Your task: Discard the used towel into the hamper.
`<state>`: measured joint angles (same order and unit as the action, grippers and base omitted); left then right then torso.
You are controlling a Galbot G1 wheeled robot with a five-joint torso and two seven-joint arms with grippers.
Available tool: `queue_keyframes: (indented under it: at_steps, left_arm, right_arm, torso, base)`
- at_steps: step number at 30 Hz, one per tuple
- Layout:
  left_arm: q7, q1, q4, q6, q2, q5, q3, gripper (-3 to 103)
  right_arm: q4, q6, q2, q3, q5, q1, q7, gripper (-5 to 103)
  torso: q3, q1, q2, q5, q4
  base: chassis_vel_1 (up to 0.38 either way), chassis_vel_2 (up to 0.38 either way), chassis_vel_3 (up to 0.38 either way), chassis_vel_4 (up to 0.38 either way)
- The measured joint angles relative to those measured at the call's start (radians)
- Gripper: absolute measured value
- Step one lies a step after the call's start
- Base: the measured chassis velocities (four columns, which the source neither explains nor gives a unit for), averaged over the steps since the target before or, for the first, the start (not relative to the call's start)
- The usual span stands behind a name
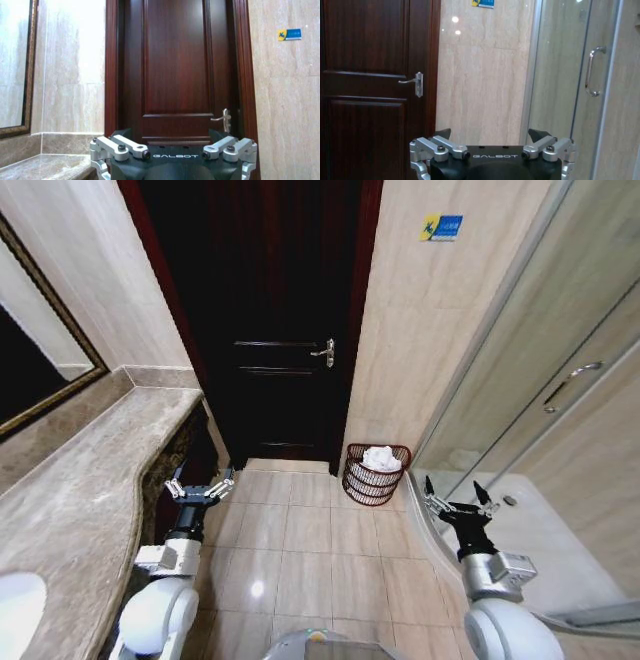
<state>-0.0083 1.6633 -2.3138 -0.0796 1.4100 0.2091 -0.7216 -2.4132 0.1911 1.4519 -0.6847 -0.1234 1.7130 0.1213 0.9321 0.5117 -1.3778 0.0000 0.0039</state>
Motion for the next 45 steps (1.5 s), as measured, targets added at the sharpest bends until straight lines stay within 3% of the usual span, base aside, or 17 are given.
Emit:
queue_keyframes:
  at_steps: [12,28,32,45]
  left_arm:
    - [-0.011,-0.006,-0.012,0.033,0.001,-0.003,0.0,100]
    - [-0.01,-0.005,-0.007,0.024,0.005,-0.006,0.004,100]
    - [0.004,-0.006,0.0,-0.009,0.006,-0.003,0.006,100]
    - [0.003,-0.01,0.006,0.012,0.011,-0.037,0.012,100]
  right_arm:
    - [0.003,-0.015,-0.008,-0.015,-0.013,0.01,0.001,100]
    - [0.004,-0.017,-0.008,-0.018,-0.015,0.011,0.002,100]
    - [0.005,-0.018,-0.005,-0.017,-0.014,0.009,0.001,100]
    - [0.009,-0.024,-0.001,-0.017,-0.012,0.015,0.001,100]
  torso:
    - [0.0,0.0,0.0,0.0,0.0]
    - [0.0,0.0,0.0,-0.0002,0.0]
    - [0.0,0.0,0.0,-0.0001,0.0]
    - [0.0,0.0,0.0,0.0001,-0.0001]
  base:
    - [0.076,-0.07,-0.074,0.073]
    - [0.075,-0.077,-0.072,0.07]
    - [0.08,-0.08,-0.087,0.08]
    - [0.079,-0.087,-0.081,0.078]
